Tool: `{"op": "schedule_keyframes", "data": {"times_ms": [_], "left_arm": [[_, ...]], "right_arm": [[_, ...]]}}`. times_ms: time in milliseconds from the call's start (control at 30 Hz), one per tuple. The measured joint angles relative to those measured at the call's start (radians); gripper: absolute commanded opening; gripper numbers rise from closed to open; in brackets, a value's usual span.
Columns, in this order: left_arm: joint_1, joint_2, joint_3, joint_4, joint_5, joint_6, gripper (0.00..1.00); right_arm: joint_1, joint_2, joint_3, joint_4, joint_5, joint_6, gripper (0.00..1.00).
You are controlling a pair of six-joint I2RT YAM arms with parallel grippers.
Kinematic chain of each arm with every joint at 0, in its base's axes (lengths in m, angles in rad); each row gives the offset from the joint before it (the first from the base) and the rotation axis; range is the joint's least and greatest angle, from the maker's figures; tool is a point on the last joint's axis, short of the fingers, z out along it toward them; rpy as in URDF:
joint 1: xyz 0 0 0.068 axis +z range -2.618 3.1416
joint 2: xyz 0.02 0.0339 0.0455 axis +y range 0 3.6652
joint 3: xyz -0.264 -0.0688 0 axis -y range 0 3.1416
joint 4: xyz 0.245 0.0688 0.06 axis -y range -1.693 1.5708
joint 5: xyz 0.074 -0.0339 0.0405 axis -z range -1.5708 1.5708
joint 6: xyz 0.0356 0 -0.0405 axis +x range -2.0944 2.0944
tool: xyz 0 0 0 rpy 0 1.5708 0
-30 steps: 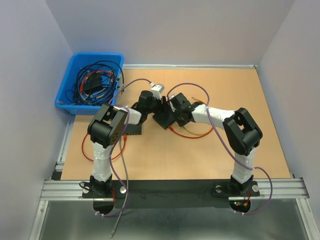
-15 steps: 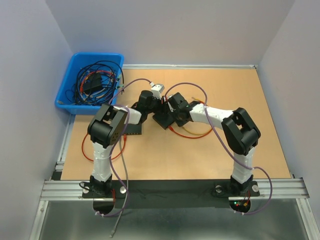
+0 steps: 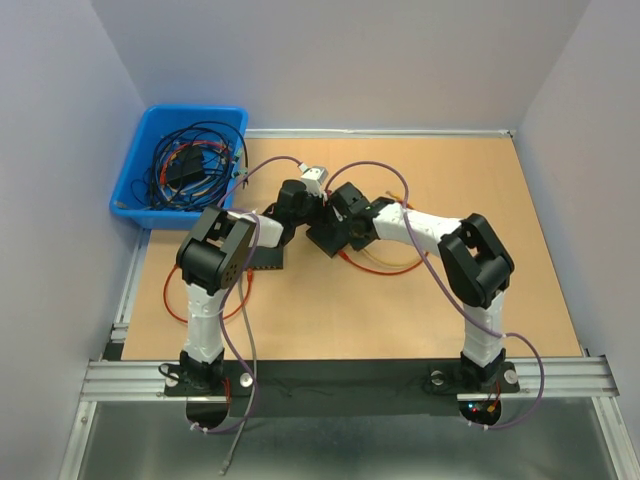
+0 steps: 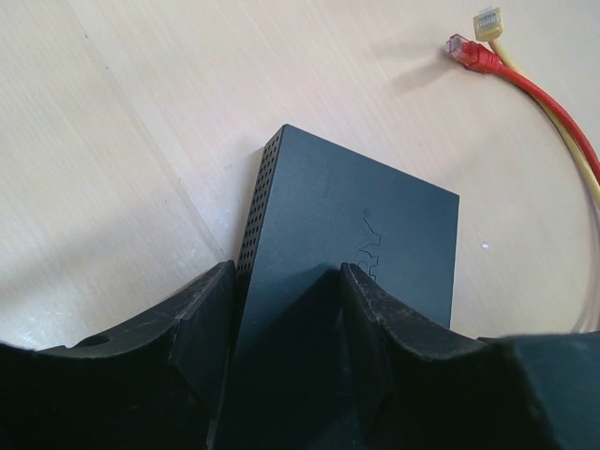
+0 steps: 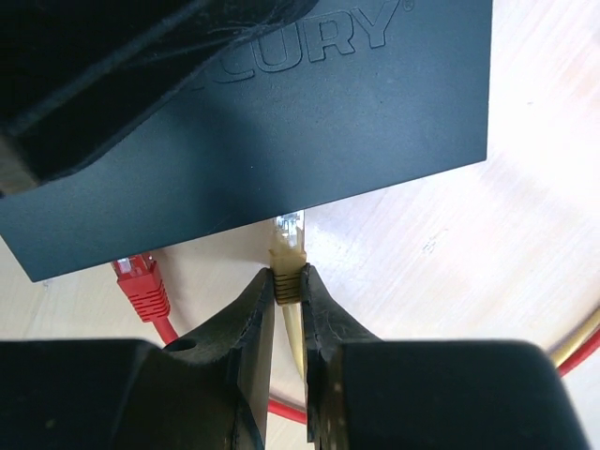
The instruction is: Insert the plug into the switch port
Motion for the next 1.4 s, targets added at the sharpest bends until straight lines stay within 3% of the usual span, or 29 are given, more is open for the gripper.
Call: {"op": "schedule_keyframes", "data": {"times_ms": [933, 1400], "left_arm": [[0.013, 0.018, 0.019, 0.007, -0.001, -0.018, 0.56], [0.018, 0.029, 0.032, 0.011, 0.015, 0.012, 0.56]], "right_arm": [[0.029, 0.035, 0.055, -0.014, 0.088, -0.026, 0.00], [0.028, 0.015, -0.058, 0.148, 0.069, -0.084, 0.00]]}}
